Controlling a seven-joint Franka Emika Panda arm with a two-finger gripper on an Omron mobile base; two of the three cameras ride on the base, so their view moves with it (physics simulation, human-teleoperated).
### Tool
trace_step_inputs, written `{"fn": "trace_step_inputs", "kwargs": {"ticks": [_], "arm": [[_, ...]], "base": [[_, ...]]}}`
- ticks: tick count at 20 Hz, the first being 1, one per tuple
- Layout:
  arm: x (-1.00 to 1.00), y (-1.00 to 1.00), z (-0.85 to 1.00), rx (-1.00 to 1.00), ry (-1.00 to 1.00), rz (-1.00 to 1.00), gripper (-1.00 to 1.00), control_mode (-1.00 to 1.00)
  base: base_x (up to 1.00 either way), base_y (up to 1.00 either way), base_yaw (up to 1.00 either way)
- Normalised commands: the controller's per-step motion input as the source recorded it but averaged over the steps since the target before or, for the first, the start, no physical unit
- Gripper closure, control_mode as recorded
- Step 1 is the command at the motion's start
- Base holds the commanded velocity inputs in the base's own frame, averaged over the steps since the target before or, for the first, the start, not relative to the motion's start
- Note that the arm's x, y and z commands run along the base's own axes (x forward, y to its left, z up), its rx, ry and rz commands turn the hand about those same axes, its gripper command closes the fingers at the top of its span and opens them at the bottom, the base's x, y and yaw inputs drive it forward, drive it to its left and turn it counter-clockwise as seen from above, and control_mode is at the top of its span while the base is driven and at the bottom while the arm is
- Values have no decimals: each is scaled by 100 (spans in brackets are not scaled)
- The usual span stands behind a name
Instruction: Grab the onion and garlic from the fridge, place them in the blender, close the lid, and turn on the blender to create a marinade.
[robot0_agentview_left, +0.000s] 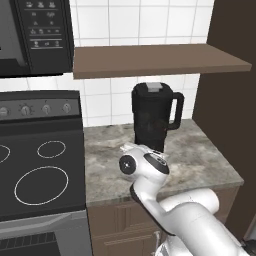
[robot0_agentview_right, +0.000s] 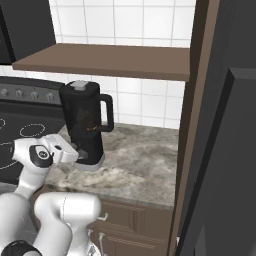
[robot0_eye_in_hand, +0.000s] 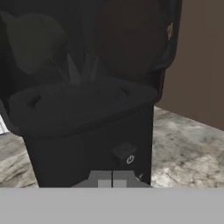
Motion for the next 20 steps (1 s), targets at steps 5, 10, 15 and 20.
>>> {"fn": "trace_step_inputs", "kwargs": {"ticks": [5,10,15,20], "arm": [[1,-28,-29,0,0,2,100,-100],[0,-15,-3,0,0,0,100,-100],[0,-41,-1,0,-2,0,100,-100],[15,-23,-1,0,-8,0,100,-100]], "base": [[0,0,0],[0,0,0],[0,0,0],[0,0,0]]}}
